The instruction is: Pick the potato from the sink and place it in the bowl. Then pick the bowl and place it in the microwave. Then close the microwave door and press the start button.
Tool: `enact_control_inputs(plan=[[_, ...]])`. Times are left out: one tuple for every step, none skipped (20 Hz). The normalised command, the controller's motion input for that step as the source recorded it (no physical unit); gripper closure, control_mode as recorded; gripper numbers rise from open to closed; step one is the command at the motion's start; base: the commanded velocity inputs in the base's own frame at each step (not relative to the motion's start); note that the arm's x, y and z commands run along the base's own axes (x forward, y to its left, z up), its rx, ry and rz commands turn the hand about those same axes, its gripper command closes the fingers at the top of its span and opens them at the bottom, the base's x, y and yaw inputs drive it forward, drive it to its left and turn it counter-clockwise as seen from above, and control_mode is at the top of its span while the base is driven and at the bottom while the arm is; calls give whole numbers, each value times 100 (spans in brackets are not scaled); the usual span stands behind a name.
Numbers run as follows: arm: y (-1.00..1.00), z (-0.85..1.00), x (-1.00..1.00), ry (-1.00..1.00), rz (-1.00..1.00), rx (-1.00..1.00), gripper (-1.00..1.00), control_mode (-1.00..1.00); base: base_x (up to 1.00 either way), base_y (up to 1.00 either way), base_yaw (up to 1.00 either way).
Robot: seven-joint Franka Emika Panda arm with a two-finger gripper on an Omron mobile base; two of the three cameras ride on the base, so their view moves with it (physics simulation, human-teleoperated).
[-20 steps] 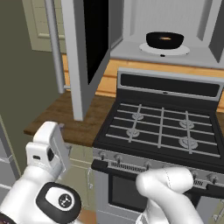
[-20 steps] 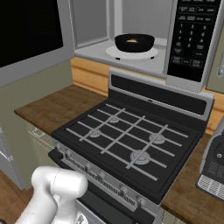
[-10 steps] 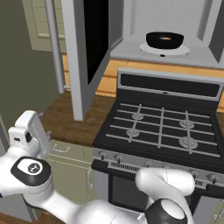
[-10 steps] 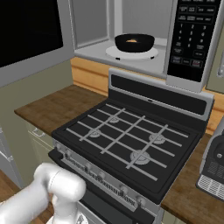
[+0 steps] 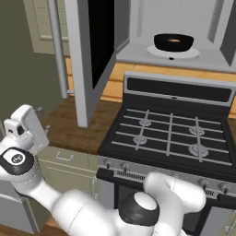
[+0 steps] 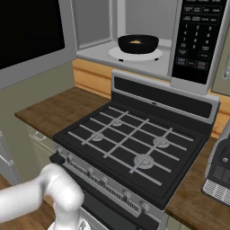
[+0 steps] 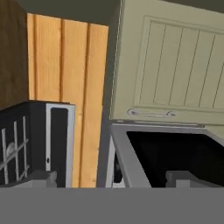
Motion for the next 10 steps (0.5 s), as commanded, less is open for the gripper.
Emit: enact_control_inputs(plan=[[0, 13, 21, -14, -29, 0, -100, -100, 0, 0, 0], [0, 25, 13, -15, -27, 0, -100, -100, 0, 0, 0], [0, 30, 13, -12, -24, 0, -100, -100, 0, 0, 0], [-2, 35, 11, -10, -21, 0, -100, -100, 0, 0, 0], [-7, 36, 14, -8, -18, 0, -100, -100, 0, 0, 0], [-4, 31, 21, -5, -16, 0, -100, -100, 0, 0, 0], [-7, 39, 19, -9, -15, 0, -100, -100, 0, 0, 0], [-4, 44, 16, -11, -12, 0, -100, -100, 0, 0, 0], [-9, 52, 10, -13, -11, 0, -100, -100, 0, 0, 0], [-19, 52, 11, -10, -10, 0, -100, -100, 0, 0, 0]])
